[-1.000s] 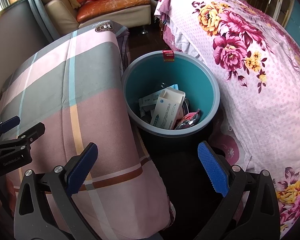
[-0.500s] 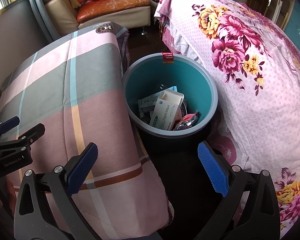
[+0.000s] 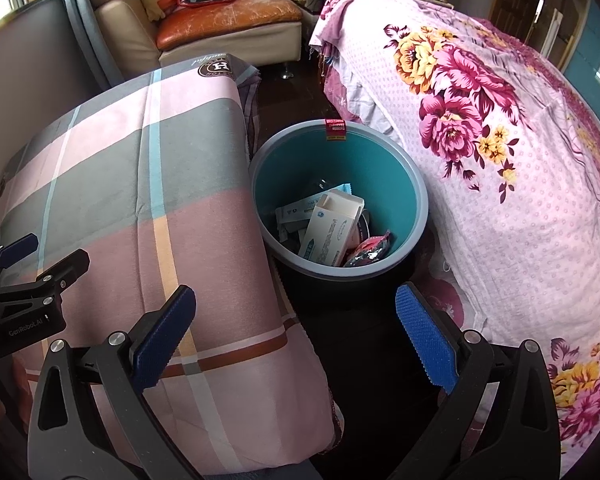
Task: Collect trash
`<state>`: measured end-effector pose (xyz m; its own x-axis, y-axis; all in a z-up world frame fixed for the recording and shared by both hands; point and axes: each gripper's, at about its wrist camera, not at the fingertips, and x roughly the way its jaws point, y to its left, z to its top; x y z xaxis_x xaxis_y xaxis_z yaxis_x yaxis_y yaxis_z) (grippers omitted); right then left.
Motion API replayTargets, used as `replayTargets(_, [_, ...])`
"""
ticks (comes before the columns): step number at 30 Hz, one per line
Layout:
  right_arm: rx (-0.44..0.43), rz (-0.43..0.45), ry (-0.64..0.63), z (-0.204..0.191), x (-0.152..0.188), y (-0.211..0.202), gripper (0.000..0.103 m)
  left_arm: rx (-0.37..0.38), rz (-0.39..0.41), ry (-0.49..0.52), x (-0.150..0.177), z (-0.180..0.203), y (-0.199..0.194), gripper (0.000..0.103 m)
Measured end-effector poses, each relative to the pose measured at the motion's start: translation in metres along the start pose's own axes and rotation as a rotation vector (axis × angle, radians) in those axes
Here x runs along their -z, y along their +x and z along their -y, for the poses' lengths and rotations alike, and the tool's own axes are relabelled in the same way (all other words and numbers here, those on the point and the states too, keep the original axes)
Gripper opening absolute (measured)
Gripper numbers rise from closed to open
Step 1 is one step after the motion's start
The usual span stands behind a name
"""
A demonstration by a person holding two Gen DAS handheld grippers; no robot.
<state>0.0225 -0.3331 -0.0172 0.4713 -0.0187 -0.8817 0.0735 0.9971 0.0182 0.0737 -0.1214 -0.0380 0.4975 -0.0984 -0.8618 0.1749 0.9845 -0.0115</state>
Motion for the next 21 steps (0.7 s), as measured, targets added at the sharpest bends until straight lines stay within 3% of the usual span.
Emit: replayTargets(21, [0.008,0.013,-0.011,-0.0064,0.0003,-0.0085,0.096,-0.015,0.008,-0.006,0.0031,-0.0078,-0.0054,0.099])
